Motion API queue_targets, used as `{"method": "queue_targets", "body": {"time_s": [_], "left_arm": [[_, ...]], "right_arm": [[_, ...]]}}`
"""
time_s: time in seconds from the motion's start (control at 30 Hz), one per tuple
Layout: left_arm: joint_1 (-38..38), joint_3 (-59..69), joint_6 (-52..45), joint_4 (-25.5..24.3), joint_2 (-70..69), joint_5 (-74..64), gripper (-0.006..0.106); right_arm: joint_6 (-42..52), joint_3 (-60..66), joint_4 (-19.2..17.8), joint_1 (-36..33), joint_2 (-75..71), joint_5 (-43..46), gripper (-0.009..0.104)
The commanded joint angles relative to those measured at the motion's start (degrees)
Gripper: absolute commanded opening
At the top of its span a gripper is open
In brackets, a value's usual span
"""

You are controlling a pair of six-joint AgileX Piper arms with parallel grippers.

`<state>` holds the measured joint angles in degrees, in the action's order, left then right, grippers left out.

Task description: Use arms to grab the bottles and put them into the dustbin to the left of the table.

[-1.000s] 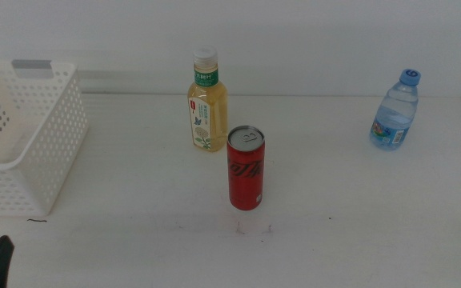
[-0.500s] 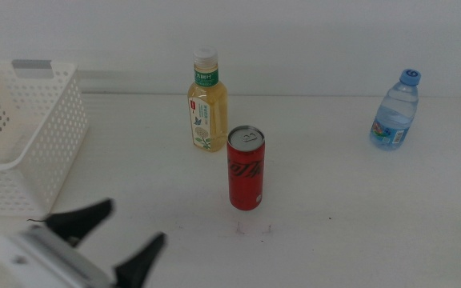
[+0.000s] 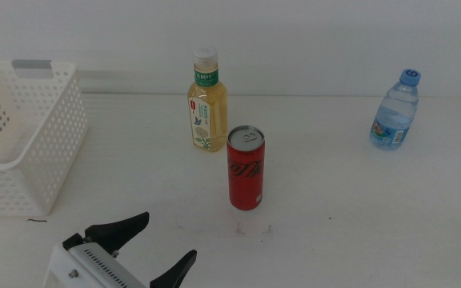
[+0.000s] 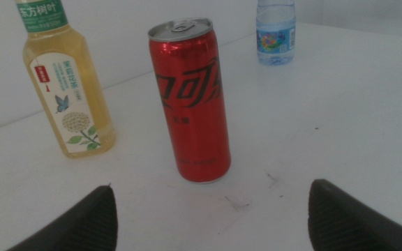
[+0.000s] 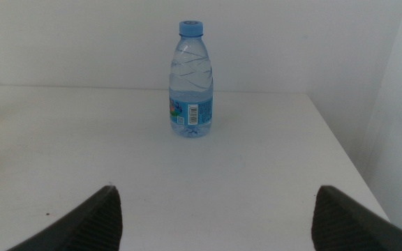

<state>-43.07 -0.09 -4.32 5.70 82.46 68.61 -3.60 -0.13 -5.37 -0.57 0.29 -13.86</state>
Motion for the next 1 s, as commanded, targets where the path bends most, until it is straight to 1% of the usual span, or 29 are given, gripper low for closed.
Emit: {"method": "queue_targets", "body": {"time_s": [0.0, 0.3, 0.43, 0.5, 0.53, 0.63, 0.8, 0.87, 0.97], "left_arm": [[-0.4, 0.1, 0.1, 1.2, 0.1, 1.4, 0.094], [-0.4, 0.1, 0.1, 2.5, 0.1, 1.4, 0.094], [-0.4, 0.1, 1.5, 4.5, 0.2, 1.4, 0.094], [-0.4, -2.5, 1.8, 4.9, 0.7, 0.6, 0.094], [-0.4, -4.2, 1.8, 4.9, 1.3, -2.2, 0.094], [-0.4, -9.6, 2.3, 4.9, 5.8, -4.9, 0.094], [-0.4, -15.9, 4.8, 4.9, 15.9, 1.1, 0.094], [-0.3, -18.3, 6.5, 5.1, 19.3, 1.4, 0.094], [0.9, -22.3, 8.7, 2.7, 24.2, 1.4, 0.094]], "right_arm": [[0.4, 0.1, -0.3, 0.5, -0.3, 0.6, 0.093], [0.4, 0.1, -0.3, 0.5, -0.3, 0.6, 0.093], [0.4, 0.1, -0.3, 0.5, -0.3, 0.6, 0.093], [0.4, 0.1, -0.3, 0.5, -0.3, 0.6, 0.093], [0.4, 0.1, -0.3, 0.5, -0.3, 0.6, 0.093], [0.4, 0.1, -0.3, 0.5, -0.3, 0.6, 0.093], [0.4, 0.1, -0.3, 0.5, -0.3, 0.6, 0.093], [0.4, 0.1, -0.3, 0.5, -0.3, 0.6, 0.093], [0.4, 0.1, -0.3, 0.5, -0.3, 0.6, 0.092]]}}
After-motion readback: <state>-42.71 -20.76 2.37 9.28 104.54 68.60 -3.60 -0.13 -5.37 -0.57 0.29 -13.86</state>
